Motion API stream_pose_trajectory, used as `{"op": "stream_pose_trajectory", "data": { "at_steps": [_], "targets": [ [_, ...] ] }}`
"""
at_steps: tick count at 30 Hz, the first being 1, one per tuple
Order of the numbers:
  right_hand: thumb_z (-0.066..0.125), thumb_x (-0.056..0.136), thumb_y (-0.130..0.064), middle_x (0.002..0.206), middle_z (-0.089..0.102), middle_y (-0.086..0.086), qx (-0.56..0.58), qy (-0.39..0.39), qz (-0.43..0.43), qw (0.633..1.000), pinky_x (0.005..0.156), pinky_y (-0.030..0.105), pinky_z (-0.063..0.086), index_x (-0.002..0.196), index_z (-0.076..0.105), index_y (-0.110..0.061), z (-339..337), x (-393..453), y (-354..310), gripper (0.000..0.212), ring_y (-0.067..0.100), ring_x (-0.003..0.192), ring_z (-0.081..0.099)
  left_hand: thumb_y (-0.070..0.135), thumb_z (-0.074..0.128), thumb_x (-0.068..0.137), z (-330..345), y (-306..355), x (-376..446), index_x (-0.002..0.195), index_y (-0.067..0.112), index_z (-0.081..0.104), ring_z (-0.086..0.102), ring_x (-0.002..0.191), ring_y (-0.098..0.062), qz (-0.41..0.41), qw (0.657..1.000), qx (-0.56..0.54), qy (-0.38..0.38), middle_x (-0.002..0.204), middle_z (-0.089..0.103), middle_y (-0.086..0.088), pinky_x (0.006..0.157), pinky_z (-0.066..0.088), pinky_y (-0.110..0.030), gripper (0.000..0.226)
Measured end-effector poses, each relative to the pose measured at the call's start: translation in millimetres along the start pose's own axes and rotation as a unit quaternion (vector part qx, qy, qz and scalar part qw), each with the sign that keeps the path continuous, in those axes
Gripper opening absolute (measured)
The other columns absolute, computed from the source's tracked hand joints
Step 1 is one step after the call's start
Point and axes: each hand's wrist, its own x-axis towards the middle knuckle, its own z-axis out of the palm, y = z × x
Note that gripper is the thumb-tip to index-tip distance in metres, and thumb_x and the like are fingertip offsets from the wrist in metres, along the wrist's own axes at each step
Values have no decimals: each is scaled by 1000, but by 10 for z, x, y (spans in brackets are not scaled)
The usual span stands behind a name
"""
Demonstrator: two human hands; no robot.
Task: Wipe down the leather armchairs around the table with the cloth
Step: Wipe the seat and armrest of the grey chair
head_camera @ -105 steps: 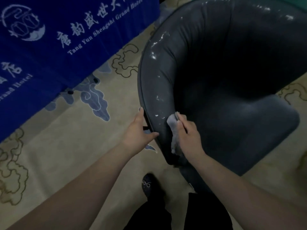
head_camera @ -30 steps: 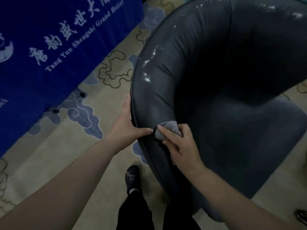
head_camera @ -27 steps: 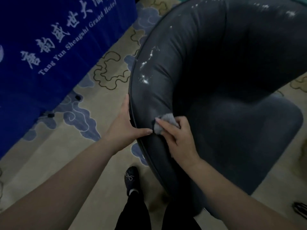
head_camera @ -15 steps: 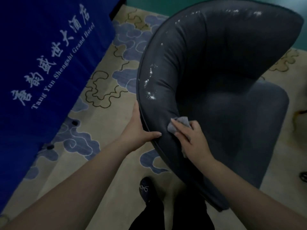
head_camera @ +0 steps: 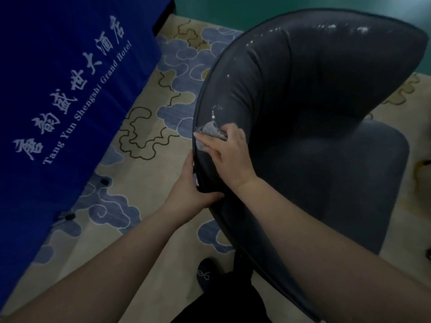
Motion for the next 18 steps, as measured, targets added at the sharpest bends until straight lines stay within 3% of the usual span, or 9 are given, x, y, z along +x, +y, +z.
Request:
{"op": "stream_pose_trajectory", "data": {
  "at_steps": [5,8,11,14,18],
  "targets": [
    [61,88,-19,100,49,7,49,-73,-64,994,81,28,41,120,64,-34,-242,-615,109,36,25,89,45,9,82,68,-130,75,114,134,46,25,66,96,-7,-18,1000,-3,-3,113,57,26,72,55,-24,95],
    [53,89,-26,95,53,12,24,-86,-90,992,75,37,46,115,68,-32,-218,-408,76,31,30,83,48,10,82,68,-153,81,173,134,38,32,67,96,-11,-23,1000,0,-1,116,59,19,71,55,-27,87],
    [57,86,-25,96,55,19,-39,-77,-124,989,76,42,46,111,71,-30,-85,131,39,29,37,85,50,13,83,67,-182,90,274,143,36,27,64,103,-15,-22,1000,13,0,127,54,13,74,58,-34,98],
    [58,89,-30,110,50,16,-74,-63,-46,994,85,45,42,117,65,-37,-13,742,97,30,35,98,44,16,87,64,-270,120,437,138,52,19,60,110,-20,-33,999,2,-24,120,44,27,76,59,-41,107],
    [61,90,-24,102,48,15,-38,-39,0,999,87,42,42,119,65,-31,-46,856,161,31,33,95,45,13,87,65,-409,231,748,147,41,16,55,118,-19,-18,998,8,-59,131,46,14,89,54,-47,112]
  ]
}}
